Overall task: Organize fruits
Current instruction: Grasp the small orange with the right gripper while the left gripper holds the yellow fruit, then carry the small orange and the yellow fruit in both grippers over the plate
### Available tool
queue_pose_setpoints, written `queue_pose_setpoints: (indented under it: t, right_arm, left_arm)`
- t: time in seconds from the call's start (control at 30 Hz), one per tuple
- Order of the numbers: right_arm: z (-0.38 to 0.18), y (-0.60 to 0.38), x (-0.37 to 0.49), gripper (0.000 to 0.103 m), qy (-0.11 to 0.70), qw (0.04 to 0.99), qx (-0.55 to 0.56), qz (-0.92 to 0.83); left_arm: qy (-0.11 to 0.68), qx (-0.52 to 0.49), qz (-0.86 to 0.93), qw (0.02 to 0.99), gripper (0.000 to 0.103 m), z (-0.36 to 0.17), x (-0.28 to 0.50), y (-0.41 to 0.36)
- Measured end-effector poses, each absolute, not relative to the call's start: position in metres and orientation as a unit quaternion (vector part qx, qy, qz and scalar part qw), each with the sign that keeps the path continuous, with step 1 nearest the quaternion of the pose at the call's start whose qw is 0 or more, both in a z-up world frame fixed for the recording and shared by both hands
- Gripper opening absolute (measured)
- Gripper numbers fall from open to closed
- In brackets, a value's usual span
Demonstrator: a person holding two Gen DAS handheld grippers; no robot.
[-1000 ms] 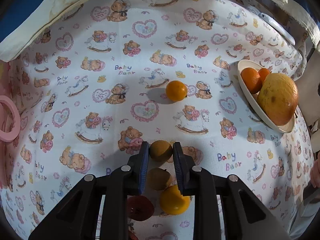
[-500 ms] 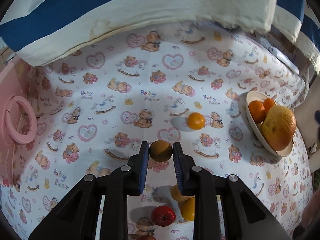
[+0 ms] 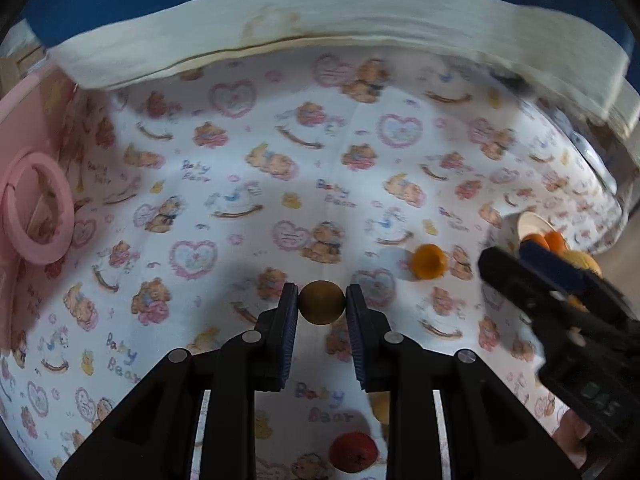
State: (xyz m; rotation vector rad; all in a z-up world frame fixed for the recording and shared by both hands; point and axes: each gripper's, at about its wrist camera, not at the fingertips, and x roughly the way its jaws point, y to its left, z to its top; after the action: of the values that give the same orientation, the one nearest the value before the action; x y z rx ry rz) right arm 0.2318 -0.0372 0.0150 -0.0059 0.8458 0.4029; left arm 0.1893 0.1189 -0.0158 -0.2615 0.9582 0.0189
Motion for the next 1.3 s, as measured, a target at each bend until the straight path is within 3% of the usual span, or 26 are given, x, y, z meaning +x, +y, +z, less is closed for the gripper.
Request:
queue_pose_setpoints:
  t: [0.53, 0.77, 1.0, 1.3]
  right_arm:
    - [-0.023, -0.016, 0.261, 0.045, 0.454, 0.871, 0.002, 0.185]
    - [-0.027, -0.017, 0.262, 0.029, 0.463, 0.866, 0.007, 0.192]
    - [-0.018, -0.03, 0.241, 0.028, 0.45, 0.871, 0.007, 0.198]
    - [0.025, -0.08, 0.182, 0.028, 0.386, 0.897, 0.018, 0.216]
  left_arm:
    - [0.476, -0.124, 0.019, 0.87, 0.023, -0.021, 0.19, 0.125]
    - [0.476, -0.112, 0.022, 0.872, 0.023, -0.021, 0.19, 0.123]
    - [0.459, -0.104, 0.01, 0.882, 0.023, -0.012, 0.183, 0.117]
    - [0.383, -0.062, -0.047, 0.92, 0.023, 0.028, 0.149, 0.08]
